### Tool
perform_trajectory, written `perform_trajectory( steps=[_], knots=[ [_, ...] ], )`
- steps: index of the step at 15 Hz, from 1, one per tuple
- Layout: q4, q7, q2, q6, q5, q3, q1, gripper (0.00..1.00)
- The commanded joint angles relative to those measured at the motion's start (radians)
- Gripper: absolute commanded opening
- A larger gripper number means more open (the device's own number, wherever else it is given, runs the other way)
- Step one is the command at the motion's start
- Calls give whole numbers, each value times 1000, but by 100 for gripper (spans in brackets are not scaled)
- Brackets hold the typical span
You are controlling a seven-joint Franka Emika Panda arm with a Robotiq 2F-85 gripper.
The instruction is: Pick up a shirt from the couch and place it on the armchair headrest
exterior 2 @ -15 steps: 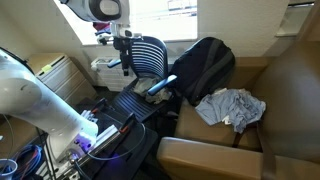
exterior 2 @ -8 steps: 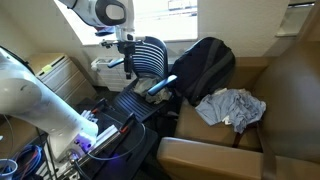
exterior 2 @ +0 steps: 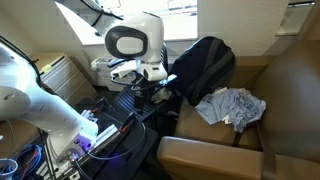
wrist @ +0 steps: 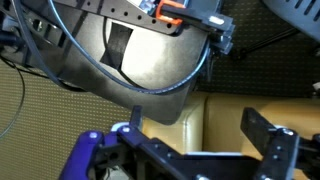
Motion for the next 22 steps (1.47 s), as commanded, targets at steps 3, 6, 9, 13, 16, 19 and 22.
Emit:
perform_trajectory(
  steps=[3, 6, 9, 13, 16, 19, 22],
  knots=[
    [28, 204, 40, 27, 43, 10, 28, 100],
    [95, 272, 26, 3, 140, -3, 20, 100],
    [93, 325, -71, -15, 170, -40, -11, 100],
    [170, 377, -53, 43, 247, -75, -59, 100],
    [174, 412, -60, 53, 238, -70, -65, 100],
    [180, 427, -53, 56, 236, -68, -63, 100],
    [230, 622, 113, 276, 352, -27, -22, 100]
  ],
)
